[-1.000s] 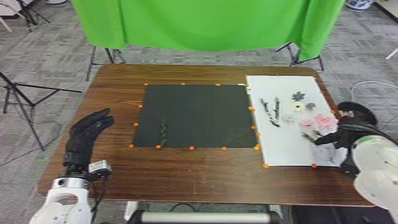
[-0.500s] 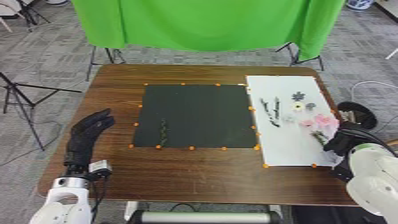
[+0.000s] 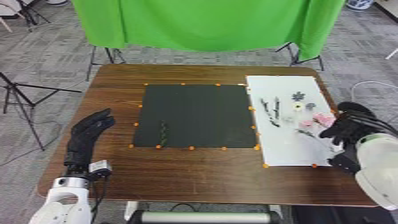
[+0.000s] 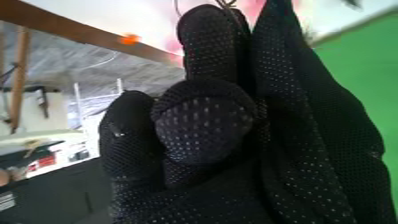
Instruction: Arrange flowers
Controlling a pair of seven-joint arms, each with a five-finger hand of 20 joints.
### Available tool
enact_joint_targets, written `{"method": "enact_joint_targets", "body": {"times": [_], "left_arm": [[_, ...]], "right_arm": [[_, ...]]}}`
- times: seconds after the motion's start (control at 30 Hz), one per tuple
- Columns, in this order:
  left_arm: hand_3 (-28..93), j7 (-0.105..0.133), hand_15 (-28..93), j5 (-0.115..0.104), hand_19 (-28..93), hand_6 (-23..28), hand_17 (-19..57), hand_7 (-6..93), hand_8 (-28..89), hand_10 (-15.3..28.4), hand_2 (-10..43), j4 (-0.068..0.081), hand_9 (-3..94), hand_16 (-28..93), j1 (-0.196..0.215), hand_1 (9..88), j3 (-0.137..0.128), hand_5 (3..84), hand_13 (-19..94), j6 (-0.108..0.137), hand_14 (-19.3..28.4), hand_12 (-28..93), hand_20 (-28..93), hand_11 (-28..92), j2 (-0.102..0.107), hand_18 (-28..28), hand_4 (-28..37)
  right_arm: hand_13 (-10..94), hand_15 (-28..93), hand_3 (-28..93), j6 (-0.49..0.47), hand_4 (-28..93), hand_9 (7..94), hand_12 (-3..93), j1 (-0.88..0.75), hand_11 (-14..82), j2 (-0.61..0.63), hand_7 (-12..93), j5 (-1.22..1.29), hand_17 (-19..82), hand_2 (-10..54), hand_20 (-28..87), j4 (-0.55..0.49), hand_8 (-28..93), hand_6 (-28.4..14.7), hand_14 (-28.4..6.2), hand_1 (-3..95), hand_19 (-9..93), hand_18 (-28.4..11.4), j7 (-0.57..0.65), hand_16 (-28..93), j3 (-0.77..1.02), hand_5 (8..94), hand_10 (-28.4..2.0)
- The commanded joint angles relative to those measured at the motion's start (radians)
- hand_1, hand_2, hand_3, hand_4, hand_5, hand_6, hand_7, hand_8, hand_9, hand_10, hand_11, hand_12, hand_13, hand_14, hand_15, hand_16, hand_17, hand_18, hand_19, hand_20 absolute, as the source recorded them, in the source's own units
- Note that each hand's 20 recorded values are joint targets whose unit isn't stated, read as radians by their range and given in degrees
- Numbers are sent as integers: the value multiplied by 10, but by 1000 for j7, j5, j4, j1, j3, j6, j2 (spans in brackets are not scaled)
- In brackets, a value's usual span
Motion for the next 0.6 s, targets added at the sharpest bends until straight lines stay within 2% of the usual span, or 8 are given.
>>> {"method": "enact_joint_targets", "body": {"times": [0.03,0.17,0.27,0.3,0.47,0.6], "left_arm": [[717,-18,190,1,123,22,52,189,-75,131,-67,-11,443,17,10,250,-12,463,366,-13,167,151,150,224,7,126,-178],[718,-20,190,1,124,22,51,187,-74,132,-68,-18,441,17,22,249,-23,462,367,-10,167,151,150,223,13,127,-177],[718,-23,190,-2,123,21,51,186,-73,131,-69,-21,440,17,27,249,-27,461,366,-7,167,151,150,223,15,127,-177],[718,-23,190,0,123,21,51,187,-73,131,-69,-16,440,17,19,250,-24,461,366,-13,167,151,150,223,15,127,-177],[717,-37,191,4,122,22,51,185,-74,132,-69,-10,438,17,8,249,-18,461,366,-28,168,152,150,222,13,127,-175],[716,-41,190,7,122,22,50,185,-73,131,-69,-7,437,17,1,250,-16,461,365,-38,168,152,149,221,12,127,-176]], "right_arm": [[937,575,471,21,-149,937,138,73,332,-20,174,-15,750,-74,341,-104,140,-53,-24,652,884,-58,-30,179,-17,856,-123],[937,575,475,12,-146,937,138,165,331,-46,172,0,752,-76,340,-124,140,-54,-23,651,881,-55,-46,178,-107,857,-124],[937,575,476,-4,-146,937,138,294,331,-86,171,-43,753,-77,340,-97,141,-55,-23,651,880,-55,-43,177,-256,858,-124],[937,575,477,2,-145,937,138,323,332,-95,171,-70,753,-78,340,-90,142,-55,-23,651,880,-55,-47,177,-304,858,-123],[937,575,477,-32,-145,937,138,522,332,-173,170,-123,754,-78,340,-21,143,-54,-23,650,878,-54,-45,176,-565,860,-124],[937,575,481,-39,-144,937,138,614,333,-254,169,-129,754,-81,340,33,144,-54,-23,647,878,-53,-42,176,-675,860,-125]]}}
